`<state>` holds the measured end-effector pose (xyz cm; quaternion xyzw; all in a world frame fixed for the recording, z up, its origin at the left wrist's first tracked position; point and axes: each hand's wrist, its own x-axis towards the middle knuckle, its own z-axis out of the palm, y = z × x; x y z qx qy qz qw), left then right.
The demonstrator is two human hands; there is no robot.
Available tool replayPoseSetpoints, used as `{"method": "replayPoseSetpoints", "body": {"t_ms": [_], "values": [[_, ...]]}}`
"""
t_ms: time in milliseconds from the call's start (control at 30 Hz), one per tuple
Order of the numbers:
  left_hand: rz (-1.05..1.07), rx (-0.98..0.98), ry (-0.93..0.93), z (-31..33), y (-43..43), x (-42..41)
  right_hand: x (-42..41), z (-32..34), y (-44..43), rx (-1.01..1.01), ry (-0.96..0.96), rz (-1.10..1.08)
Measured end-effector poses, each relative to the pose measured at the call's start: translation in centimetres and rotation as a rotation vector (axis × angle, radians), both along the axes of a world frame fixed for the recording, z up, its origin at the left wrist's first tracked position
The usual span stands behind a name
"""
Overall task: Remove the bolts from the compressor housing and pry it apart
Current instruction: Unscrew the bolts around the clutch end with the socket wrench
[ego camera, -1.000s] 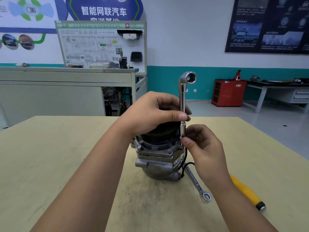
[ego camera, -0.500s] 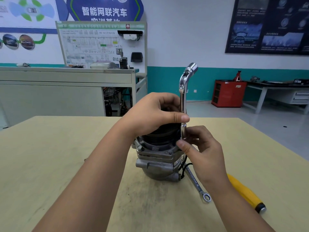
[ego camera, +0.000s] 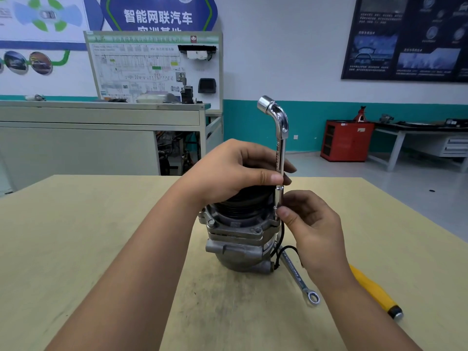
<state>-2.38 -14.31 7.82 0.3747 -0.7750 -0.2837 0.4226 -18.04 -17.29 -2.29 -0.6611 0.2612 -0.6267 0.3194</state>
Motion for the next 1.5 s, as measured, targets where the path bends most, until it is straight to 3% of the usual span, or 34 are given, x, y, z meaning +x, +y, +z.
{"method": "replayPoseSetpoints", "body": {"t_ms": [467,867,1500], "values": [[0.167,-0.083,-0.071,0.1,0.1,-0.5,0.4,-0.2,0.2,-0.010,0.023,0.020],[0.038,-0.029,-0.021,0.0,0.0,-0.1,0.3,-0.3,0.1,-0.040,-0.009,-0.009],[0.144,-0.055,-0.013,0.0,0.0,-0.2,-0.4,-0.1,-0.2,-0.005,-0.011,0.021]]}}
